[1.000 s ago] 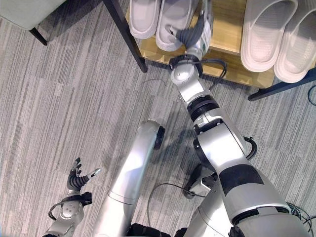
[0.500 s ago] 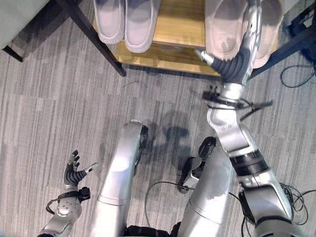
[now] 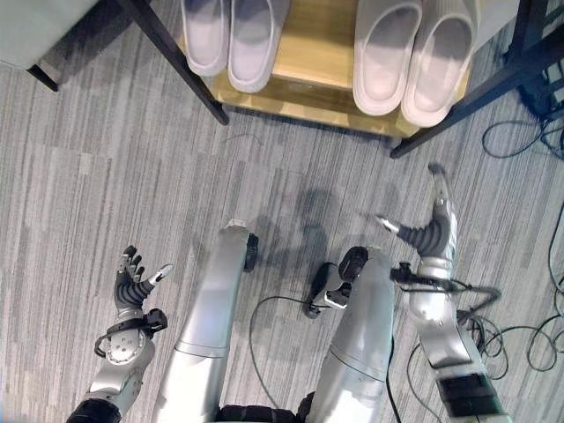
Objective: Arrange the slippers neatly on the shoe rack.
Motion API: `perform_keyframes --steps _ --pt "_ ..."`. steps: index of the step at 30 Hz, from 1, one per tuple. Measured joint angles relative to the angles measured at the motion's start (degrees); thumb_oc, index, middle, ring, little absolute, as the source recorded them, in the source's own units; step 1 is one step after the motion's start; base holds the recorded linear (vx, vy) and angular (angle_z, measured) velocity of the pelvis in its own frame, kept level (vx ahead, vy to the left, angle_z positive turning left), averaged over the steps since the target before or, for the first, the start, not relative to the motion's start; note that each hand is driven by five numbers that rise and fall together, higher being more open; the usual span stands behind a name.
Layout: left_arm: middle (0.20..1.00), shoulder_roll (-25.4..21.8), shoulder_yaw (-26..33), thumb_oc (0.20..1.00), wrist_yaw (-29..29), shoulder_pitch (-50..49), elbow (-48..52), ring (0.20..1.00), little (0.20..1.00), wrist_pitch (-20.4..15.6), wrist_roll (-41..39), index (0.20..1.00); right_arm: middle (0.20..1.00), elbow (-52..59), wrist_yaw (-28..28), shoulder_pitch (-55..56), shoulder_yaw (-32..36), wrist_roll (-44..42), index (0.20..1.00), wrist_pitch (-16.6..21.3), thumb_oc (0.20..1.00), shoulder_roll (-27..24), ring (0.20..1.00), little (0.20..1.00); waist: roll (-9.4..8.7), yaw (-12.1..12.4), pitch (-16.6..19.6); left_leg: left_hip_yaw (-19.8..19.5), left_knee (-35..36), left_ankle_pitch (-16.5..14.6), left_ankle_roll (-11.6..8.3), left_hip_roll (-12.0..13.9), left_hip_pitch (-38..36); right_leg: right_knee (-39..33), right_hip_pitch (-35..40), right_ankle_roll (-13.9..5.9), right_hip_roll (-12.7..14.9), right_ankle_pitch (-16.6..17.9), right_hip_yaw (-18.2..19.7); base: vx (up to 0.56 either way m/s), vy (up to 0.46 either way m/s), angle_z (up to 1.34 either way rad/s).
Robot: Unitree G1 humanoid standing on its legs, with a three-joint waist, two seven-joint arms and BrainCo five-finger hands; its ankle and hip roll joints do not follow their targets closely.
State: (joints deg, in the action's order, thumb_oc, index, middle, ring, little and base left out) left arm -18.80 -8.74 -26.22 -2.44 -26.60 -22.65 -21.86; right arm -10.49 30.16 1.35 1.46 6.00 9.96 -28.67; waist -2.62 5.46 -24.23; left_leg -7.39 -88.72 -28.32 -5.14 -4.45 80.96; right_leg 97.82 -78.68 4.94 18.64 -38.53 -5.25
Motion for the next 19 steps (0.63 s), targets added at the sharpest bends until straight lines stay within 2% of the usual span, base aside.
perform_keyframes --steps 1,2,3,4,5,6,7,8,9,10,11,12,13,14,15,17,18,19 --pt "1.0 1.56 2.98 1.0 1.16 0.6 -5.74 1.0 1.0 -0.17 -0.02 1.0 1.0 -8.43 -0.23 -0.22 3.39 -3.86 1.0 -0.25 1.0 3.77 1.0 1.0 0.17 -0.03 2.93 0.23 6.19 2.61 -0.22 2.32 -2.92 -6.54 3.75 0.47 0.33 2.33 -2.95 -0.07 -0.038 0.08" --pt "1.0 2.51 4.37 1.0 1.3 0.83 -9.31 1.0 1.0 -0.02 -0.05 1.0 1.0 -12.35 -0.18 -1.33 5.23 -5.85 1.0 -0.71 1.0 5.24 1.0 1.0 0.14 -0.09 3.51 0.47 11.17 4.15 -0.12 3.27 -6.71 -11.52 7.75 0.01 0.09 3.88 -4.26 -0.03 -0.03 0.01" --pt "1.0 2.66 4.06 1.0 1.4 0.18 -12.8 1.0 1.0 0.49 -0.01 1.0 1.0 -16.46 -0.03 -1.68 5.6 -8.12 1.0 -0.65 1.0 5.63 1.0 1.0 -0.08 -0.02 4.82 0.71 16.9 5.66 0.03 3.76 -12.0 -17.19 12.95 -0.46 -0.55 5.54 -5.21 0.0 -0.049 -0.01" --pt "1.0 2.7 3.72 1.0 1.47 -1.53 -15.85 1.0 1.0 0.74 -0.01 1.0 1.0 -20.43 0.01 -1.89 4.99 -10.17 1.0 -0.45 1.0 5.88 1.0 1.0 -1.22 0.34 7.78 1.68 22.25 7.04 -0.21 3.96 -16.82 -22.23 17.6 -1.29 -0.83 7.09 -5.41 0.08 -0.022 0.0" --pt "1.0 2.8 3.73 1.0 1.43 -3.02 -16.26 1.0 1.0 0.75 0.0 1.0 1.0 -20.18 0.23 -0.78 4.67 -10.64 1.0 -0.18 1.0 5.78 1.0 1.0 -1.55 0.34 10.3 2.14 23.68 7.42 -0.48 4.34 -17.91 -24.06 18.63 -1.69 -0.98 7.42 -5.3 0.13 -0.026 -0.03" --pt "1.0 3.42 4.02 1.0 2.53 -0.53 -26.06 1.0 1.0 0.74 1.87 1.0 1.0 -29.38 -0.59 -4.16 6.34 -12.56 1.0 2.54 1.0 6.76 1.0 1.0 -1.29 0.04 11.71 2.39 28.52 8.55 -0.67 5.26 -23.38 -29.06 23.74 -2.97 -1.93 8.26 -6.12 0.2 -0.013 -0.24" --pt "1.0 6.18 7.83 1.0 2.87 4.45 -40.0 1.0 1.0 4.47 2.15 1.0 1.0 -46.29 -0.63 -10.78 11.81 -17.68 1.0 1.37 1.0 11.82 1.0 1.0 -2.35 1.36 12.57 4.0 40.86 12.91 -0.66 6.94 -34.8 -40.43 33.86 -5.65 -3.38 12.51 -6.98 0.21 -0.05 -0.35" --pt "1.0 7.73 6.69 1.0 3.45 1.07 -41.18 1.0 1.0 4.84 2.83 1.0 1.0 -49.42 -0.88 -8.34 9.07 -21.39 1.0 1.02 1.0 13.26 1.0 1.0 -1.68 1.75 15.61 3.66 50.01 14.67 -0.47 8.12 -43.23 -49.68 42.52 -7.73 -3.98 15.74 -9.53 0.25 -0.066 -0.3" --pt "1.0 8.99 6.34 1.0 4.45 -1.88 -42.06 1.0 1.0 4.72 3.27 1.0 1.0 -50.33 -2.16 -3.83 6.02 -23.46 1.0 1.8 1.0 14.19 1.0 1.0 -1.37 1.59 17.1 3.79 55.87 15.64 0.07 7.5 -51.54 -56.55 50.71 -6.57 -4.6 17.72 -10.44 0.26 -0.1 0.0" --pt "1.0 9.23 6.58 1.0 5.38 -1.86 -44.16 1.0 1.0 5.38 3.25 1.0 1.0 -53.19 -3.37 -2.36 5.85 -24.0 1.0 1.56 1.0 15.12 1.0 1.0 -1.94 1.48 18.68 3.75 58.43 15.9 0.57 7.5 -54.75 -60.12 54.73 -7.63 -4.64 18.34 -11.64 0.34 -0.127 0.19" --pt "1.0 9.1 6.95 1.0 6.51 -1.23 -47.85 1.0 1.0 7.1 3.47 1.0 1.0 -57.93 -4.76 -3.24 4.8 -25.32 1.0 1.06 1.0 15.84 1.0 1.0 -1.76 1.34 18.9 3.62 66.28 19.31 0.93 8.16 -60.84 -67.72 61.56 -7.69 -6.21 22.87 -14.03 0.37 -0.189 0.12" --pt "1.0 9.39 7.22 1.0 7.09 -1.35 -50.63 1.0 1.0 8.28 4.61 1.0 1.0 -61.91 -5.8 -3.05 4.45 -25.48 1.0 0.84 1.0 16.77 1.0 1.0 -0.95 1.68 19.58 4.03 76.57 24.48 -0.32 9.54 -70.0 -76.37 69.07 -9.89 -8.36 28.71 -15.28 0.31 -0.151 0.21" --pt "1.0 9.31 5.15 1.0 7.52 -1.84 -52.9 1.0 1.0 9.8 7.46 1.0 1.0 -67.86 -7.58 -1.7 2.01 -24.85 1.0 0.61 1.0 17.16 1.0 1.0 -1.3 1.71 22.27 4.21 82.97 30.04 -2.46 9.06 -77.04 -86.77 78.21 -12.81 -9.23 32.6 -16.07 0.29 -0.188 0.1" --pt "1.0 7.81 1.41 1.0 7.63 -3.17 -50.93 1.0 1.0 10.53 10.17 1.0 1.0 -69.79 -9.22 -0.69 -0.3 -24.8 1.0 -0.34 1.0 16.87 1.0 1.0 -1.99 1.58 26.22 3.98 85.47 27.43 -1.48 8.75 -78.89 -89.54 80.08 -10.71 -9.9 29.59 -15.6 0.2 -0.129 0.24" --pt "1.0 9.11 2.23 1.0 7.91 -1.27 -48.2 1.0 1.0 11.07 10.23 1.0 1.0 -69.18 -10.15 1.04 -2.31 -23.17 1.0 -1.45 1.0 16.77 1.0 1.0 -1.0 1.02 26.74 4.09 89.4 28.39 -0.7 9.55 -81.88 -90.86 82.29 -9.53 -11.32 30.43 -15.88 0.27 -0.195 -0.01" --pt "1.0 10.15 1.67 1.0 8.81 -0.44 -46.44 1.0 1.0 11.2 10.23 1.0 1.0 -69.16 -12.52 5.36 -4.71 -21.12 1.0 -2.46 1.0 17.15 1.0 1.0 0.97 0.09 29.08 5.41 93.02 29.31 -0.55 10.48 -85.8 -93.98 84.72 -9.21 -12.48 31.04 -14.49 0.17 -0.14 -0.26" --pt "1.0 10.51 -1.03 1.0 9.33 -0.13 -45.56 1.0 1.0 11.17 10.64 1.0 1.0 -69.09 -13.77 7.23 -5.61 -20.05 1.0 -3.55 1.0 17.27 1.0 1.0 2.49 -0.69 29.91 5.68 94.3 29.73 -0.6 10.59 -86.47 -94.81 85.12 -9.17 -13.02 31.51 -13.51 0.06 -0.103 -0.34" --pt "1.0 10.91 -2.61 1.0 9.9 0.35 -45.4 1.0 1.0 11.22 11.92 1.0 1.0 -69.08 -14.09 7.74 -5.84 -19.07 1.0 -4.23 1.0 16.97 1.0 1.0 3.04 -1.68 29.89 5.74 94.34 29.82 -0.58 10.87 -86.35 -94.95 85.06 -9.09 -13.11 31.76 -13.44 0.06 -0.127 -0.28"
